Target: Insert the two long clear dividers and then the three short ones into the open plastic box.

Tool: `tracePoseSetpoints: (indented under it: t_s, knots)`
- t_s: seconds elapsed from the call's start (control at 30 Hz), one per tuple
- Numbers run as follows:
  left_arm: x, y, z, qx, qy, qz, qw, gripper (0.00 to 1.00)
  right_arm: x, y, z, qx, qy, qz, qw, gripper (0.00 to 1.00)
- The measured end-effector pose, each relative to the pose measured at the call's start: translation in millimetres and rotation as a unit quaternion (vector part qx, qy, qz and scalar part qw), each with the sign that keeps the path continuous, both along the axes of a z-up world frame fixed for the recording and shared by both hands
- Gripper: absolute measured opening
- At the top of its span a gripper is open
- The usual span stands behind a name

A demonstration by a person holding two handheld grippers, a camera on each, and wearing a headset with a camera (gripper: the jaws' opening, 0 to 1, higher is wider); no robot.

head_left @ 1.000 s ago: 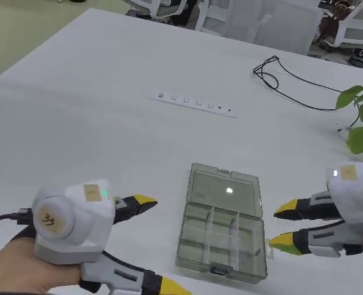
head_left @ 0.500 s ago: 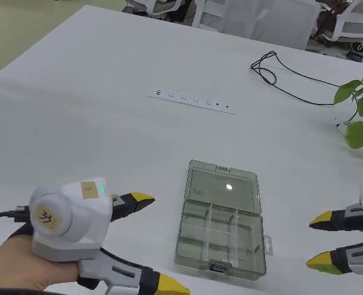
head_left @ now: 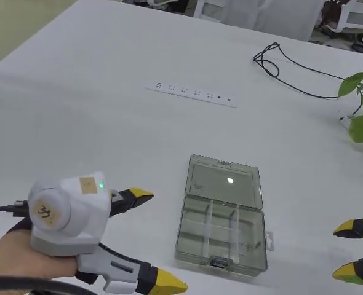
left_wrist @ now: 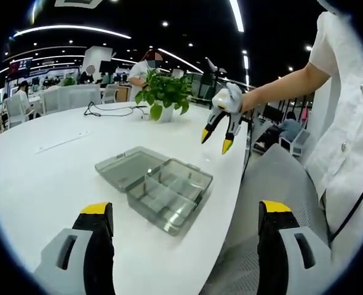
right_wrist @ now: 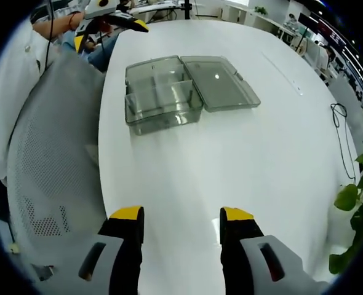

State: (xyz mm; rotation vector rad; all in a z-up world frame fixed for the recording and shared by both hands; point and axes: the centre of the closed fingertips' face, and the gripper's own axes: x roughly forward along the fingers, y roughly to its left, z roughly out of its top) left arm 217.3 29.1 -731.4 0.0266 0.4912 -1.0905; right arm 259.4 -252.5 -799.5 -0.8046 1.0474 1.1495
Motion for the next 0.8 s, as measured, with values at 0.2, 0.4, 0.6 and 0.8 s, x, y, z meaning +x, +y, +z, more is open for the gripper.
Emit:
tracePoseSetpoints:
  t_s: [0.2,0.4,0.6,0.8]
  knots:
    - [2.4,1.0,-0.1,0.0,0.003,0.003,1.0,1.0,3.6,-17.5,-12.5,-0.031,0.004,0.014,0.9994,0.5]
    - [5.7,0.6,0.3,0.0,0.004,0.006,1.0,1.0,8.1,-32.0,-28.8,-0.071,0.004,0.054,0.996,0.49]
    - [7.4,2.0,0.7,0.0,0.005,0.01,0.9999,1.0,9.6,-39.5,-41.6,-0.092,0.004,0.091,0.9915,0.49]
    - [7.3,4.0,-0.3,0.0,0.008,0.015,0.9999,1.0,12.1,-41.7,-46.4,-0.099,0.006,0.099,0.9902,0.46]
